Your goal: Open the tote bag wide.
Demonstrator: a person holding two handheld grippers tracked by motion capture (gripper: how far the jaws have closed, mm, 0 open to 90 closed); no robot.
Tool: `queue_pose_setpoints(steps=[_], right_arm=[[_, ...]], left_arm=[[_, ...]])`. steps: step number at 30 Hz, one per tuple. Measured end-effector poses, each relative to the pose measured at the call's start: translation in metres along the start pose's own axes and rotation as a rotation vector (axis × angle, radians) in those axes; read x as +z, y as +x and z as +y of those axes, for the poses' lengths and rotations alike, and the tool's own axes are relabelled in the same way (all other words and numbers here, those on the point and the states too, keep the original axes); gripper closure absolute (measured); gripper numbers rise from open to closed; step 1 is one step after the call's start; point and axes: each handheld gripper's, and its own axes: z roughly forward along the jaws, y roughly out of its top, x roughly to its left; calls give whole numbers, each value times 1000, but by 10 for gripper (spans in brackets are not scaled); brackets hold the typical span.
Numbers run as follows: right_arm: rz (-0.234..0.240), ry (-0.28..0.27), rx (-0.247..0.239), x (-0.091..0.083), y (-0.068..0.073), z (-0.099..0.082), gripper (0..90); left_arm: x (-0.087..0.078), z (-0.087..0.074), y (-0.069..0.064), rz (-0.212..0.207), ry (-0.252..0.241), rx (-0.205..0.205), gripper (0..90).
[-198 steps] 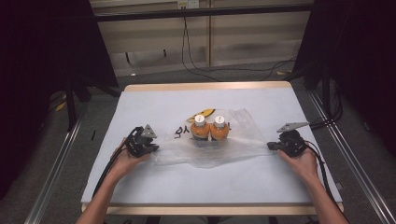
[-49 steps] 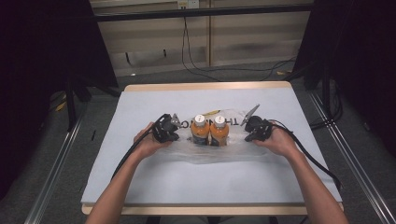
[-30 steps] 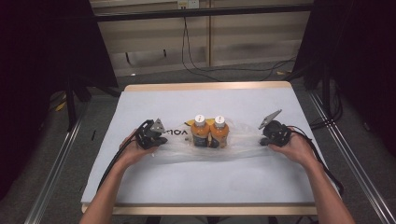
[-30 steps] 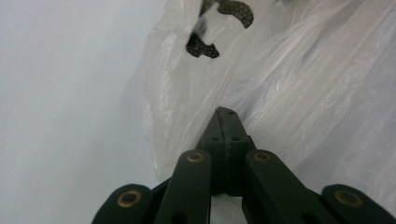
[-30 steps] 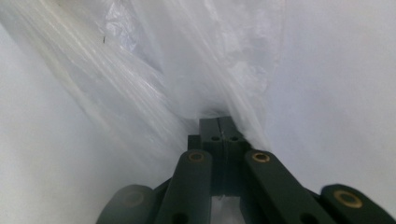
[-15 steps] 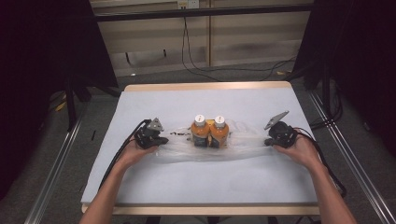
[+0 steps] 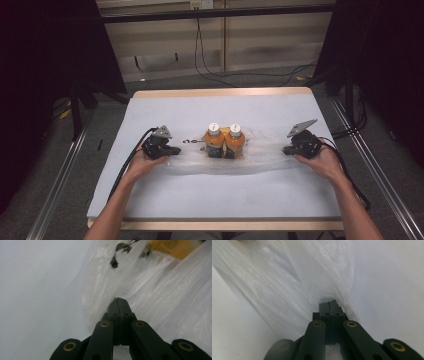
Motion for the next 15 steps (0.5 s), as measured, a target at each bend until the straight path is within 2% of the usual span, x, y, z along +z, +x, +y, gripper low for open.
queue_pose_setpoints(steps=[1, 6, 8, 12, 13, 14, 15], right_arm=[[0, 0, 0, 0, 0, 0, 900], [49, -68, 17, -3, 2, 3, 900], [37, -79, 20, -5, 3, 3, 900], [72, -141, 36, -11, 4, 3, 900], [72, -141, 36, -11, 4, 3, 900], [67, -148, 36, -12, 5, 4, 900], [69, -157, 34, -13, 5, 5, 900]], left_arm=[[0, 0, 0, 0, 0, 0, 900], [-5, 5, -5, -13, -51, -10, 900], [-6, 8, -8, -21, -69, -5, 900], [-10, 12, -13, -18, -94, -1, 893], [-11, 13, -13, -15, -91, 1, 893], [-12, 13, -14, -26, -118, -17, 892], [-14, 13, -14, -24, -115, -8, 889]])
